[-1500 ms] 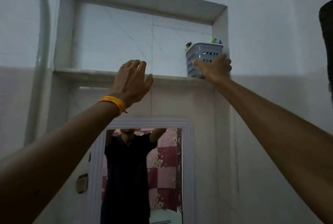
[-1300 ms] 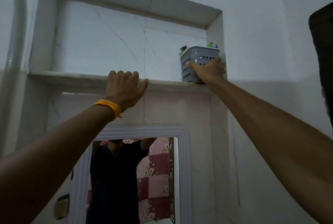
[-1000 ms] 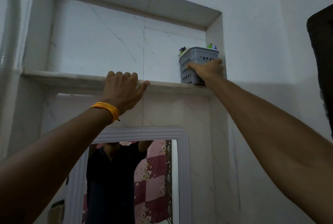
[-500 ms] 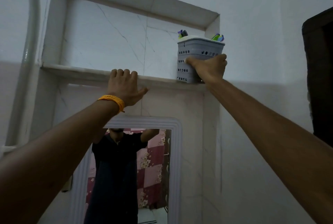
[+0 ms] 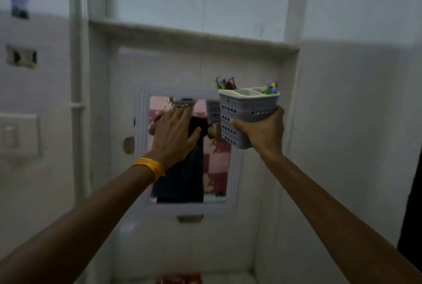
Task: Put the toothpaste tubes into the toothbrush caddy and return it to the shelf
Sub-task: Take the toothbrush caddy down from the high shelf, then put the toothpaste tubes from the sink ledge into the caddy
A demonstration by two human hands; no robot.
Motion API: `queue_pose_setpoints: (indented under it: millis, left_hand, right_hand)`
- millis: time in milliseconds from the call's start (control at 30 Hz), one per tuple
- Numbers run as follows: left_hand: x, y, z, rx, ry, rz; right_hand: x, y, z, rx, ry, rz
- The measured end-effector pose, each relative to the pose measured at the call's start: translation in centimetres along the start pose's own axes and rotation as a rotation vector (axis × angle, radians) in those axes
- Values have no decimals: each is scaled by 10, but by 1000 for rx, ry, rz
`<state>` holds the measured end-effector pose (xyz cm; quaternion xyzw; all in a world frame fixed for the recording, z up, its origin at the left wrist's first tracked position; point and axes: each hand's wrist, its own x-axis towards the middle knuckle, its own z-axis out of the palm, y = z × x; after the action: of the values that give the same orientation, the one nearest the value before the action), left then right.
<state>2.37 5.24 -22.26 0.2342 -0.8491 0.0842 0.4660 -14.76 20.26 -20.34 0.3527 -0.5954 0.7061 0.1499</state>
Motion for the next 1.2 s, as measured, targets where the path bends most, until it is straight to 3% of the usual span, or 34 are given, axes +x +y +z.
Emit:
queue_pose_setpoints:
  millis: [133, 333, 667, 900, 1200]
  left_hand:
    - [-97, -9, 36, -80, -149, -153]
    - [-238, -41, 99, -130, -533, -380]
    - [-381, -93, 180, -100, -1031, -484]
    - [-424, -121, 210, -5, -1202, -397]
    - [-445, -141, 223, 88, -1215, -362]
  right_hand:
    - [-87, 75, -1, -14, -73, 113]
    - [-211, 179, -2, -47, -122, 298]
    - [-335, 292, -14, -176, -109, 539]
    - [-386, 326, -4, -147, -78, 630]
    - [-417, 347, -5, -199, -106, 655]
